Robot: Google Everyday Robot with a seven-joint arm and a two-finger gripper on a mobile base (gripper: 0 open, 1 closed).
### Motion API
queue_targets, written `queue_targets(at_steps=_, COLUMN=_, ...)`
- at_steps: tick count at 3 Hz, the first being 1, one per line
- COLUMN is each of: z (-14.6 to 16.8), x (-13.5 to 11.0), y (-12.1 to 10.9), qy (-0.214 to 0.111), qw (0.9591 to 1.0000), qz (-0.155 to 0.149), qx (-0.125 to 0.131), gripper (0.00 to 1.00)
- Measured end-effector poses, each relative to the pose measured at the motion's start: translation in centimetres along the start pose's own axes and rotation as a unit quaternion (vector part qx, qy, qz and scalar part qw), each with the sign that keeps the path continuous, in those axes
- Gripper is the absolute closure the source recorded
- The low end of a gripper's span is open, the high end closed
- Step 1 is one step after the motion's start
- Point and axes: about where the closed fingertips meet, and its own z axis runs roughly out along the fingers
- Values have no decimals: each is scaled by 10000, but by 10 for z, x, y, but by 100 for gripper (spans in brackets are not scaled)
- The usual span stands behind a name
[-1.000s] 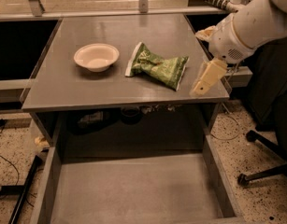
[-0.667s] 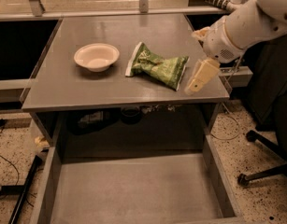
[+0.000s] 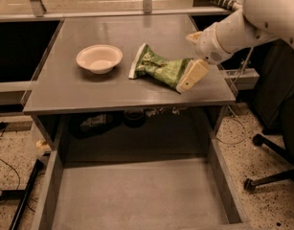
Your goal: Place green jalapeno chip bag into top drawer
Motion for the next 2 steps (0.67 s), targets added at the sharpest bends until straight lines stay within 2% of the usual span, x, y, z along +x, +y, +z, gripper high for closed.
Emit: queue_targets(at_steps=2, z=55, x=14, y=-17, qy=-60, qw=9981, qz=592, qx=-163, gripper=0)
